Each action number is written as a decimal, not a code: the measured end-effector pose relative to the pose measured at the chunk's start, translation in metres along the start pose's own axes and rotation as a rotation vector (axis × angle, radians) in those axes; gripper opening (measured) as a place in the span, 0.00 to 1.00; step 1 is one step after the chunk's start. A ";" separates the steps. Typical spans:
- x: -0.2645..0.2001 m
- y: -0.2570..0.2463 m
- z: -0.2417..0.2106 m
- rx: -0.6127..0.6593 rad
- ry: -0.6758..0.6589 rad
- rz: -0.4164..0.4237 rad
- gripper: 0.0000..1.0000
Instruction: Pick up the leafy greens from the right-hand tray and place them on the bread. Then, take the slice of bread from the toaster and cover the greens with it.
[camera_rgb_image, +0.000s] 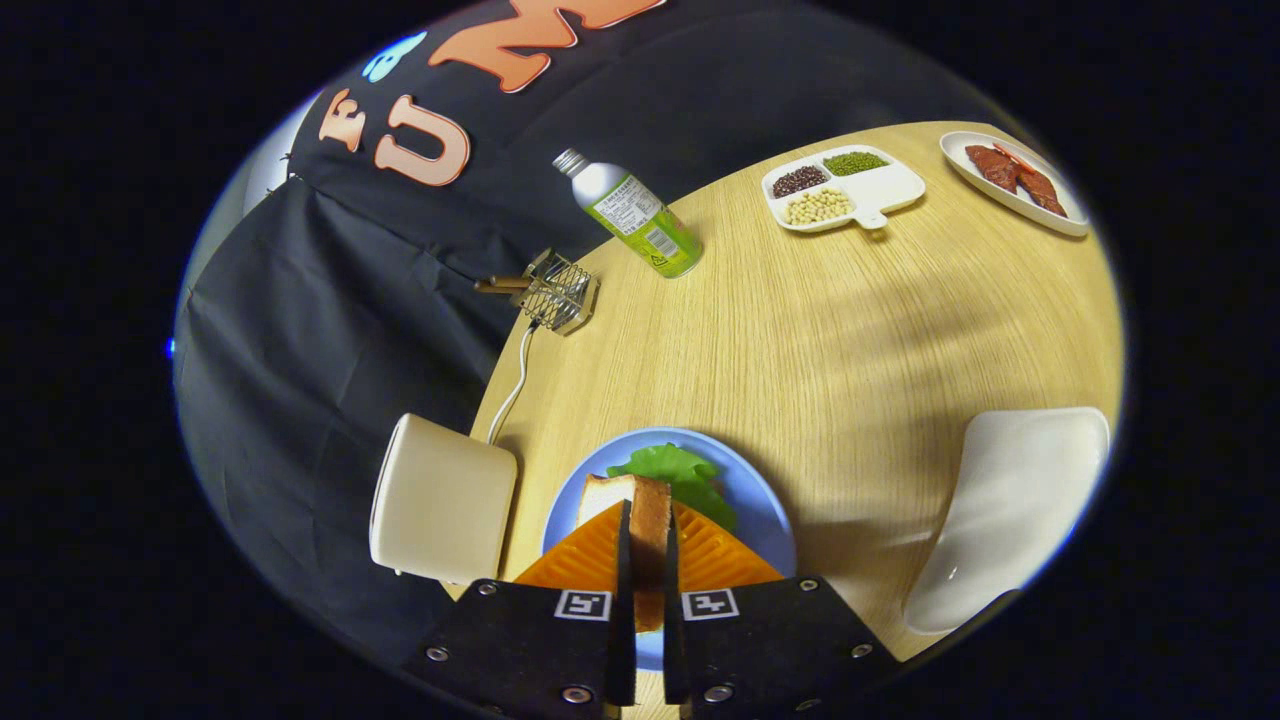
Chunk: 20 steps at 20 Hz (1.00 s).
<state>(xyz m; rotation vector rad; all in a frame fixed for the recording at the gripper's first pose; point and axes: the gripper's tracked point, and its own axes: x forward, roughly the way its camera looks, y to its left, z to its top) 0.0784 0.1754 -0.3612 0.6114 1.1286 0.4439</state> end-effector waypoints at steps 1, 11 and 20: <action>0.000 -0.002 -0.001 -0.024 -0.009 -0.012 0.14; -0.108 0.034 0.079 -0.321 -0.476 -0.113 0.75; -0.284 0.088 0.110 -0.499 -0.928 -0.214 0.94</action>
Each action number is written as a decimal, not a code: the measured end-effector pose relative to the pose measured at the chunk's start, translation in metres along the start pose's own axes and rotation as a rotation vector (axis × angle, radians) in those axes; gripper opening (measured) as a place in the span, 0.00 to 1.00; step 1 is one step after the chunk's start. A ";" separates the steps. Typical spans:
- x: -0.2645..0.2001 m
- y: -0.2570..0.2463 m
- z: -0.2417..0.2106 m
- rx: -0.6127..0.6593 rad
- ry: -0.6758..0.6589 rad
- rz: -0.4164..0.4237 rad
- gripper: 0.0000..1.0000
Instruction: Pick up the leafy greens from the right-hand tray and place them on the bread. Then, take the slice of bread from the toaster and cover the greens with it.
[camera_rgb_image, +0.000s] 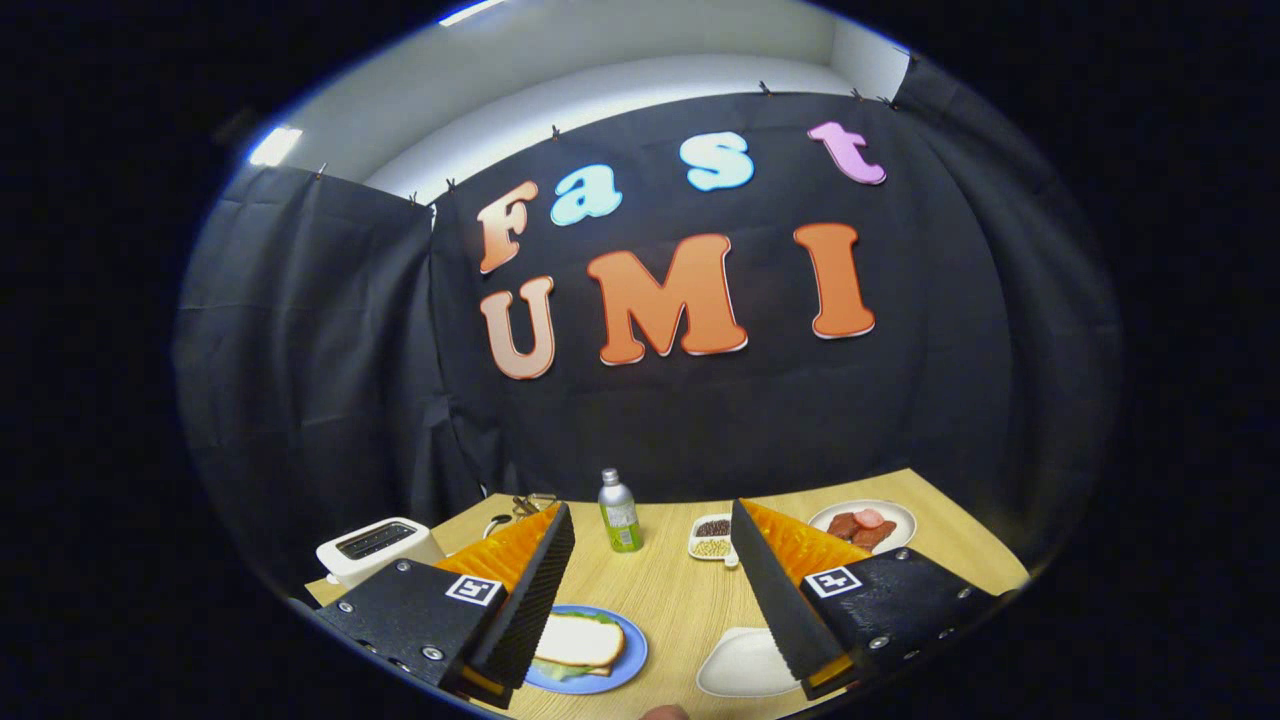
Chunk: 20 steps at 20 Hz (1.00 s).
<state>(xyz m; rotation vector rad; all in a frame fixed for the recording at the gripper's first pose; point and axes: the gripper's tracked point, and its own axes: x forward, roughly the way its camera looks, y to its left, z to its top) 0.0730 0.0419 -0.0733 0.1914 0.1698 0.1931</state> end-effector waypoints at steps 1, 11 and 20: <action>-0.011 0.003 0.010 -0.018 -0.039 0.000 0.94; -0.053 0.014 0.030 -0.129 -0.097 -0.081 0.96; -0.052 0.016 0.035 -0.145 -0.130 -0.094 0.97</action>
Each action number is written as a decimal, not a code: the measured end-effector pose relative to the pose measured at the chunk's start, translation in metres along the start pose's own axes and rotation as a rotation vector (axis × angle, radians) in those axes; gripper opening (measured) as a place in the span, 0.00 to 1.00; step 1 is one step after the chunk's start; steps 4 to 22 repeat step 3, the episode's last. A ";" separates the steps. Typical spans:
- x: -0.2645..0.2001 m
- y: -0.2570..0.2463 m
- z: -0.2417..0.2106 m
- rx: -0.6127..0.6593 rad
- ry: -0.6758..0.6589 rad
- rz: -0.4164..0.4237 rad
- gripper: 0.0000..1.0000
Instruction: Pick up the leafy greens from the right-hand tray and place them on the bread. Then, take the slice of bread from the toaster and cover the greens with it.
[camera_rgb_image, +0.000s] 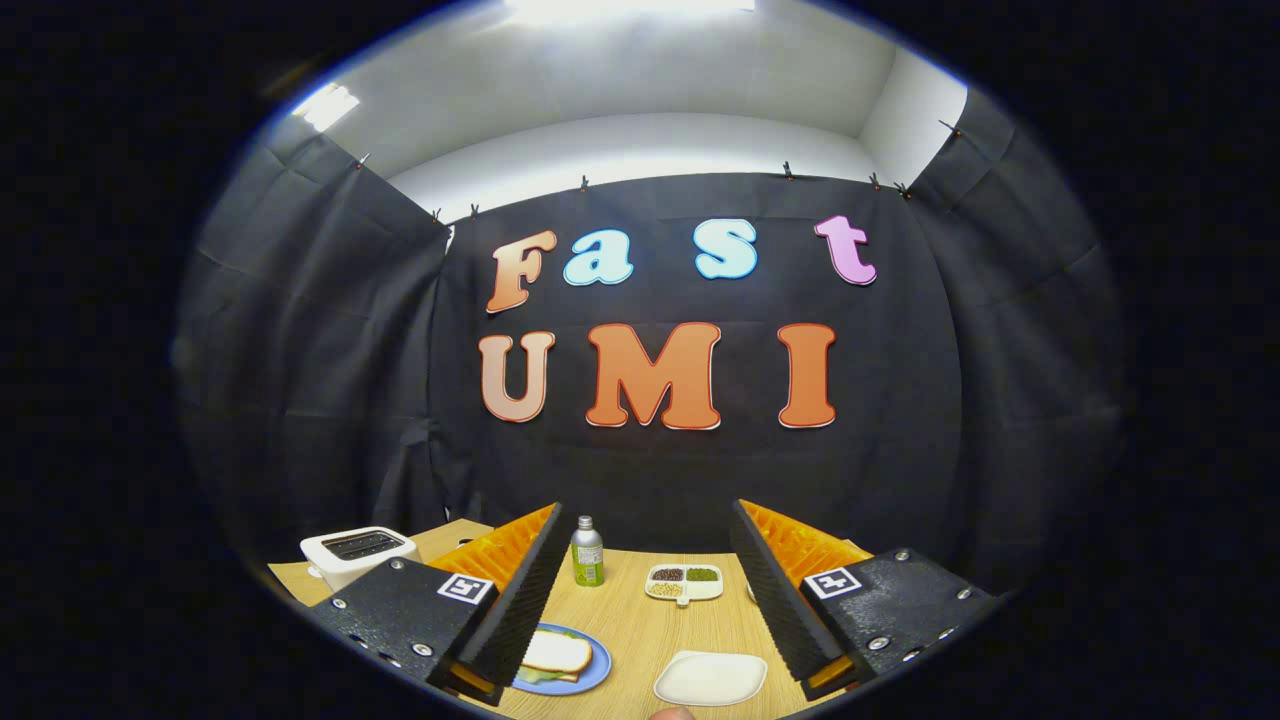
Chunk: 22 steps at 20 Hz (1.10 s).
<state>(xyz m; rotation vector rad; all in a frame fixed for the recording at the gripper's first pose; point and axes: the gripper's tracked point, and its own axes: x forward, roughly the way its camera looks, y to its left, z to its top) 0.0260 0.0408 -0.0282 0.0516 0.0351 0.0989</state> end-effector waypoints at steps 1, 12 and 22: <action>0.001 0.000 0.000 0.004 -0.003 0.000 0.97; 0.002 -0.002 0.000 0.012 -0.001 -0.002 0.97; 0.002 -0.002 0.000 0.012 -0.001 -0.002 0.97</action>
